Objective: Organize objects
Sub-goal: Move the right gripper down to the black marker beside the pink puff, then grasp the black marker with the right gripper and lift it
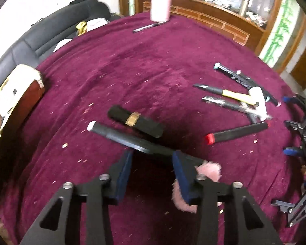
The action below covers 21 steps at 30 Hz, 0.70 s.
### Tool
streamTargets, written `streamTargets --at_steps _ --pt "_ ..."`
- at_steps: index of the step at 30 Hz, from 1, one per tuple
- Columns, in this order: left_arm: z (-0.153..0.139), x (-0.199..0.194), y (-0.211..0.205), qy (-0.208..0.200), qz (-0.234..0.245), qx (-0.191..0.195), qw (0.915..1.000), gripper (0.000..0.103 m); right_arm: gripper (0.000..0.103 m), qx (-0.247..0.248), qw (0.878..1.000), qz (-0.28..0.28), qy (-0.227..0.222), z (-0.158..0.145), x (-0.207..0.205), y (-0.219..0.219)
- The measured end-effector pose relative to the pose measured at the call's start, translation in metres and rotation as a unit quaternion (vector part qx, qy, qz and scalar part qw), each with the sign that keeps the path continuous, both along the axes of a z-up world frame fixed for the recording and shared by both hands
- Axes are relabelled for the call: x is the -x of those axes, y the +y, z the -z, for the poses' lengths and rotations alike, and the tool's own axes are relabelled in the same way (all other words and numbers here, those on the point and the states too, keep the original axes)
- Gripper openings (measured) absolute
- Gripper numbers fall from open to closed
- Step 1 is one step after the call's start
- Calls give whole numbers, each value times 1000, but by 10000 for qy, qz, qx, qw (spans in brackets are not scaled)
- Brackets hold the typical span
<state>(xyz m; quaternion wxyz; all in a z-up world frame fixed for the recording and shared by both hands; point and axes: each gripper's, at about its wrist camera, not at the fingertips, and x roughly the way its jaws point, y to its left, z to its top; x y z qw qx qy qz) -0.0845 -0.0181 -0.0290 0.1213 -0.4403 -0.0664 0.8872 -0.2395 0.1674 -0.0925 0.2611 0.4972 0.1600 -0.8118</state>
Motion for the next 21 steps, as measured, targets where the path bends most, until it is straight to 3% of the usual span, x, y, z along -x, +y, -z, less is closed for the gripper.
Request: streamTargets --at_steps 6,13,21 --pt "1 -2 -3 -8 -1 -30 10000 30 41 169 9982 -577 76 -12 -10 -19" --pt "3 -3 -10 -29 -64 -115 9999 30 42 -271 9918 -1218 277 7 -15 -55" --pt "7 1 -18 -99 -141 -181 9997 30 42 -205 9947 -970 280 6 12 -49"
